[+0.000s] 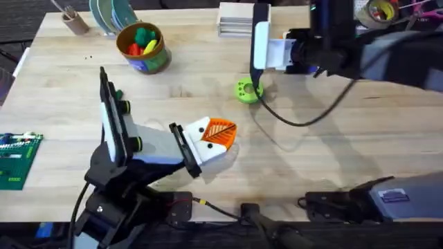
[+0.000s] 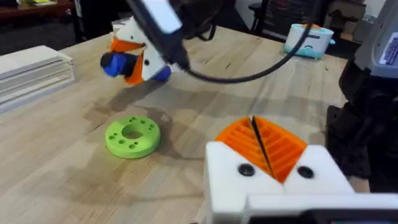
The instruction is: Pick up the gripper from the table and insert it into the empty holder that is missing its gripper. Then pick up a screw, insert it into the mounting hole, and use the screwdriver to tighten it. Finally, clean up the table by picking up the vegetable and placing it into the bucket.
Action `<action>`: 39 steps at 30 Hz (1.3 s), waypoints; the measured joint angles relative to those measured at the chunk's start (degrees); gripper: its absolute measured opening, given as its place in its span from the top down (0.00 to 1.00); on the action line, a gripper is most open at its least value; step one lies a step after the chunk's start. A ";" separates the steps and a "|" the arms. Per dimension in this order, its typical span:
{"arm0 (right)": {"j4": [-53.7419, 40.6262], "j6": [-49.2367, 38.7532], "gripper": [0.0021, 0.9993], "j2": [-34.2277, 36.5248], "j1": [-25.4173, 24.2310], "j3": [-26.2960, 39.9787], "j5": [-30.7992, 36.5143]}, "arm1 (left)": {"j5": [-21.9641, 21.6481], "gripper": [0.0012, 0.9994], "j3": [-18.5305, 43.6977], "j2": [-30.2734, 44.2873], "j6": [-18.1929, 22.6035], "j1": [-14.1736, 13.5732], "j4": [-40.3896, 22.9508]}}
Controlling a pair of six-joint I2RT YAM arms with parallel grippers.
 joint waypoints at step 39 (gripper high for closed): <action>-1.54 18.35 0.01 0.71 -0.28 2.69 2.85 | -0.02 0.03 0.00 0.00 0.00 0.00 0.00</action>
